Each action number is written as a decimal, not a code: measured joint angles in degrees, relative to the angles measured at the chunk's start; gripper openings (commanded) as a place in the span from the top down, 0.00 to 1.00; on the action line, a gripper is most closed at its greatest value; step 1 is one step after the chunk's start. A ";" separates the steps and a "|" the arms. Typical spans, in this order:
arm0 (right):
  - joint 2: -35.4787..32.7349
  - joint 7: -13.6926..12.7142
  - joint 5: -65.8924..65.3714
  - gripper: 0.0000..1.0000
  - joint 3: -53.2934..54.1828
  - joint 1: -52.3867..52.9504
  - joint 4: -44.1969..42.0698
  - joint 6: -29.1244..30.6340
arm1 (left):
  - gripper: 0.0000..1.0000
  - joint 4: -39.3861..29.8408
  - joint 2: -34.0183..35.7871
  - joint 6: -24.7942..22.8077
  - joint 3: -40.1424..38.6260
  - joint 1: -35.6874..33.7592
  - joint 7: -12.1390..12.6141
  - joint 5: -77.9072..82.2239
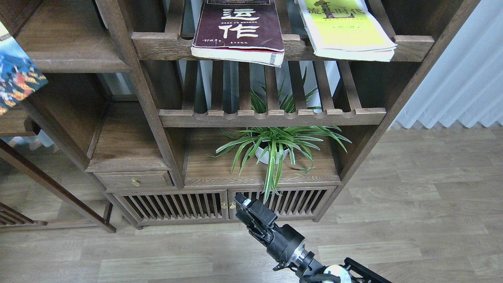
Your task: Organize books on shelf
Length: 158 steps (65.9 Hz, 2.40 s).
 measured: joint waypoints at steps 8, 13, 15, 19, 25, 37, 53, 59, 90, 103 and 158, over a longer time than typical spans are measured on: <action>0.00 0.00 0.04 0.07 0.12 -0.13 0.07 0.00 | 0.93 3.08 1.04 0.00 0.52 -4.92 0.00 4.42; 0.00 0.00 0.07 0.07 0.13 -0.19 0.08 0.00 | 0.93 4.68 1.22 0.00 1.84 -7.71 0.00 6.59; 0.00 0.00 0.07 0.07 0.13 -0.20 0.08 0.00 | 0.93 5.44 1.24 0.00 2.56 -9.15 0.00 7.41; 0.00 0.00 0.08 0.07 0.13 -0.21 0.08 0.00 | 0.93 8.00 1.32 0.00 4.14 -13.39 0.00 9.66; 0.00 0.00 0.10 0.07 0.14 -0.28 0.12 0.00 | 0.93 11.54 1.39 0.00 5.50 -17.90 0.00 11.89; 0.00 0.07 0.10 0.07 0.14 -0.38 0.37 0.00 | 0.93 17.82 2.24 -0.01 8.87 -25.61 0.00 14.87; 0.00 0.09 0.19 0.07 0.15 -0.42 0.79 0.00 | 0.94 23.69 3.72 0.00 14.05 -32.11 0.00 17.22; 0.00 0.10 0.25 0.07 0.18 -0.47 0.79 0.00 | 0.95 24.41 3.75 -0.01 16.24 -33.72 0.00 17.26; 0.00 0.10 0.50 0.07 1.03 -1.00 1.27 0.00 | 0.96 24.54 4.14 0.00 17.80 -35.69 0.00 17.40; 0.00 0.09 0.57 0.07 3.56 -1.04 1.73 0.00 | 0.95 24.22 4.51 0.00 19.55 -35.74 -0.12 17.51; -0.29 -0.09 2.47 0.07 7.65 -0.40 2.19 0.00 | 0.95 39.95 6.98 0.01 30.10 -42.93 -18.91 10.17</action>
